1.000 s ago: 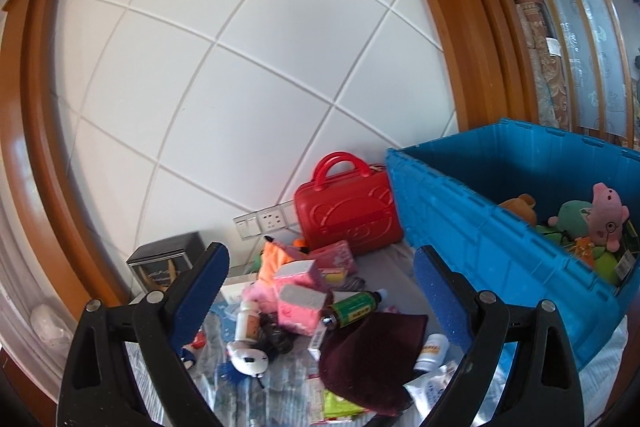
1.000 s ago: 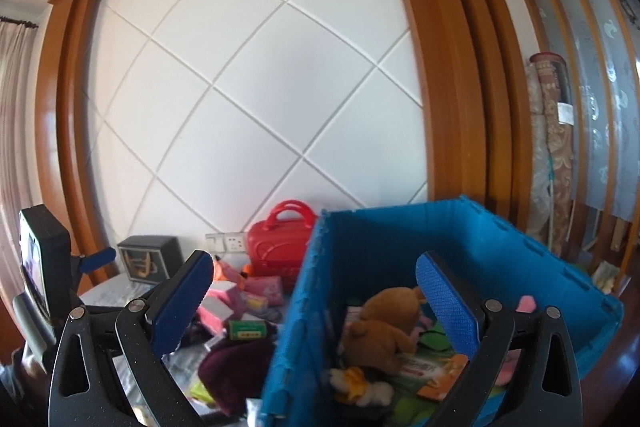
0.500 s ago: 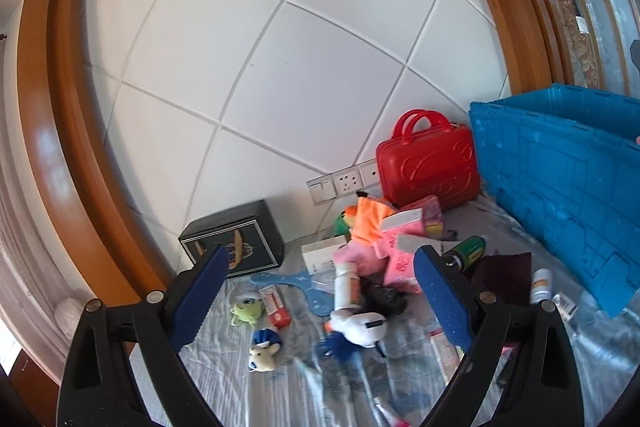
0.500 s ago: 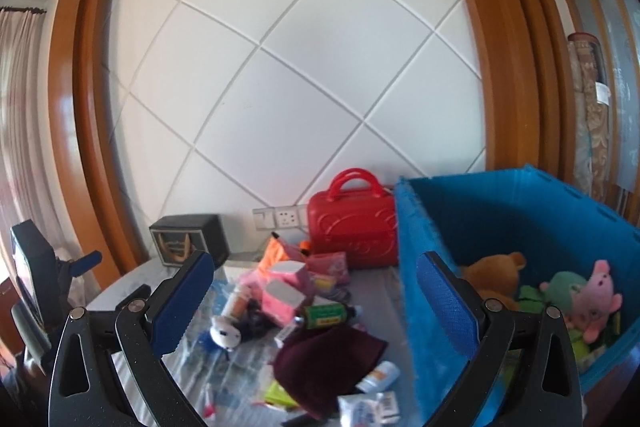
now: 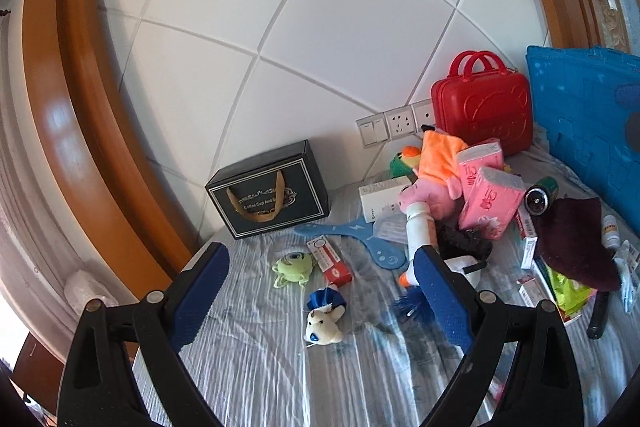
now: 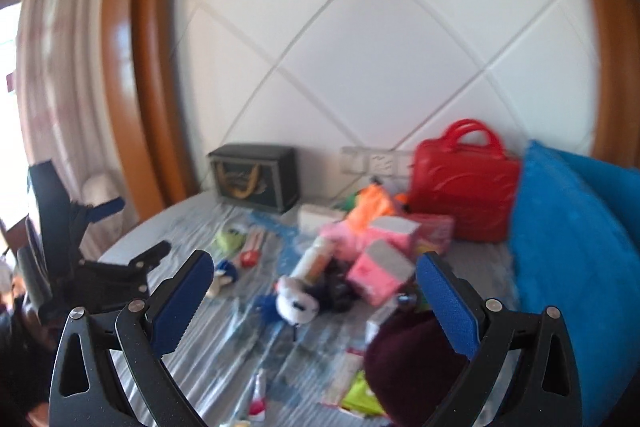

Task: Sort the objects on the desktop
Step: 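Move both tools back over the remaining items on the bed, then grasp the white plush with blue bow with the left tool while the right tool grasps the white bird plush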

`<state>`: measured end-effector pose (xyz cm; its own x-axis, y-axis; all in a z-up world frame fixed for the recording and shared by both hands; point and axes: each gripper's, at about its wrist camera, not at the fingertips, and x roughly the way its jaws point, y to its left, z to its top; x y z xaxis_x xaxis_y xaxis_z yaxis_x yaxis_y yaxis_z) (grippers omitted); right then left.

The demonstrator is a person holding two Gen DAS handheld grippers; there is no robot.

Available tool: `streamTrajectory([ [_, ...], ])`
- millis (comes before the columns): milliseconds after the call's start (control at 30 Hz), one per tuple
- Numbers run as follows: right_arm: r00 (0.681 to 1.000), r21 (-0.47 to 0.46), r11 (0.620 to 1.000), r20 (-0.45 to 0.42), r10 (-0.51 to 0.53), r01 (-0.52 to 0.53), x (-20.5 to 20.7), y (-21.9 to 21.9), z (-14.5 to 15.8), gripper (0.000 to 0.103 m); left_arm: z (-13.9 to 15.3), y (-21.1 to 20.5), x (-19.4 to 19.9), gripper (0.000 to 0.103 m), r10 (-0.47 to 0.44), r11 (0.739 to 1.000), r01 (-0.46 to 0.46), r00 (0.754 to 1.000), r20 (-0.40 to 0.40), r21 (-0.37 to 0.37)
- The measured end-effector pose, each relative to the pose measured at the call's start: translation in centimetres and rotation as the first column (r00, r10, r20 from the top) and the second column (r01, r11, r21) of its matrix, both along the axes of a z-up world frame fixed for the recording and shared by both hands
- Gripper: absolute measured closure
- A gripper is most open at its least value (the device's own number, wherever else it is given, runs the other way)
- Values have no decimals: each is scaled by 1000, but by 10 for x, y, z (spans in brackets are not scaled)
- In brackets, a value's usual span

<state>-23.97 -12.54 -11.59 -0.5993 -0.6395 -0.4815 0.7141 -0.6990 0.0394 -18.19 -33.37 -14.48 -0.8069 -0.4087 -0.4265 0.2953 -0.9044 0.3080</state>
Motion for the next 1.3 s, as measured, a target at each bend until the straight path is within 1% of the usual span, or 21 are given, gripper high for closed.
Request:
streamTrajectory([
  [100,992,101,988,66,107,-114,-20,-37,-40,0,-17,-16,-3,8,15,999,-16,1000,24,30],
  [167,978,133,974,127,167,-184,-36,-57,-65,0,-30,-23,-6,8,16,999,-18,999,49,40],
  [200,965,136,966,178,193,-218,-49,-69,-81,0,-38,-26,-7,8,19,999,-22,998,63,39],
  [300,941,160,952,263,212,-259,-76,-91,-115,1,-57,-36,-15,8,26,998,-33,994,107,59],
  [367,928,186,940,299,222,-285,-92,-105,-134,8,-71,-45,-21,8,32,996,-42,992,124,82],
  [400,918,199,933,327,225,-300,-103,-113,-146,10,-81,-50,-25,8,31,993,-46,990,138,105],
  [467,906,212,926,359,225,-314,-116,-121,-158,14,-95,-58,-33,8,33,990,-54,987,159,130],
  [533,894,221,919,386,226,-328,-131,-130,-172,17,-112,-66,-44,8,26,989,-52,982,185,137],
  [600,887,235,910,402,230,-342,-140,-138,-182,17,-128,-73,-56,8,9,989,-40,977,214,142],
  [800,860,265,877,438,262,-402,-153,-152,-208,22,-164,-97,-93,8,-34,985,-13,963,267,173],
  [900,848,271,868,460,263,-416,-158,-156,-219,25,-186,-112,-109,8,-34,978,-35,948,317,207],
  [967,844,280,861,468,263,-424,-159,-159,-225,29,-198,-117,-119,8,-34,980,-37,937,347,197],
  [1000,842,289,857,471,261,-427,-160,-161,-229,30,-203,-119,-122,10,-42,980,-30,934,354,196],
  [1067,843,304,852,474,253,-427,-161,-164,-235,36,-212,-122,-130,22,-50,979,-30,922,383,200],
  [1133,842,323,845,483,240,-426,-163,-168,-241,42,-220,-124,-136,46,-71,972,-32,906,416,234],
  [1167,842,325,844,484,238,-425,-163,-169,-242,43,-219,-125,-135,50,-85,963,-28,910,405,266],
  [1200,844,333,843,482,233,-423,-161,-170,-243,43,-219,-126,-134,58,-91,958,-30,911,402,284],
  [1267,846,359,833,485,219,-422,-157,-173,-247,48,-213,-122,-129,61,-101,954,-20,918,384,301],
  [1300,847,361,834,488,212,-417,-154,-171,-247,49,-211,-119,-125,61,-112,952,-9,920,376,306],
])
